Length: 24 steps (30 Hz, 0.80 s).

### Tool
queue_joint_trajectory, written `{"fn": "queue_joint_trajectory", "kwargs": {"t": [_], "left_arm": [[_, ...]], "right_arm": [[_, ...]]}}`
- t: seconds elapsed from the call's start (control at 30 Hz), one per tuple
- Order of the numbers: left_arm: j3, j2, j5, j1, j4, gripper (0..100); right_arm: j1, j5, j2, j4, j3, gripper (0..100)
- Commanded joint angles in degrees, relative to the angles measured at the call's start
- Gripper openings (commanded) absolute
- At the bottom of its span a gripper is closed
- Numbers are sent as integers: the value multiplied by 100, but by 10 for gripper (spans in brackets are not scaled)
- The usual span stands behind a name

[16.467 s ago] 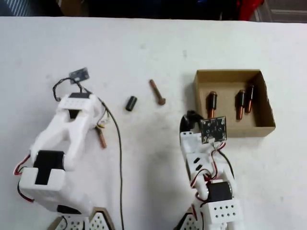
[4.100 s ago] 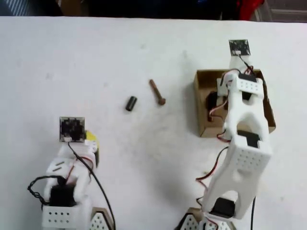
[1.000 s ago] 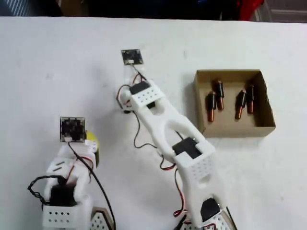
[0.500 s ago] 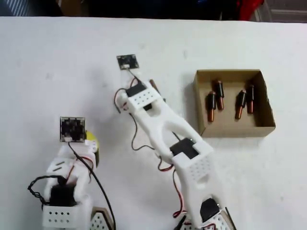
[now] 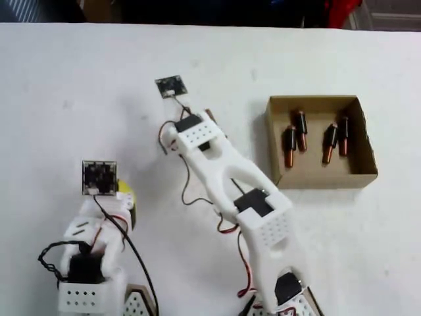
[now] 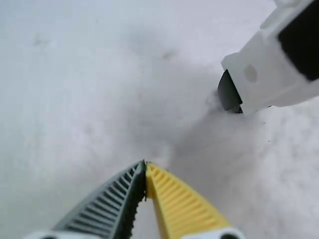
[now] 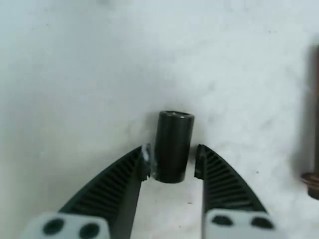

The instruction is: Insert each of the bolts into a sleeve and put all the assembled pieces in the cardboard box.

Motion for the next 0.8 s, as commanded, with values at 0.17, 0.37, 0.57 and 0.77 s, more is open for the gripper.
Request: {"fn": "queue_joint_trajectory", "kwargs": {"t": [0.17, 0.37, 0.57, 0.77], "left_arm": [[0, -48, -70, -48, 105, 23], [0, -48, -70, -48, 105, 23], [0, -48, -70, -48, 105, 23], [0, -48, -70, -48, 105, 23]], "right_arm": [[374, 255, -31, 268, -149, 30], [374, 1064, -831, 1086, -141, 30], [462, 1090, -1842, 2053, -114, 30], [462, 1626, -2440, 3108, -97, 31]]}}
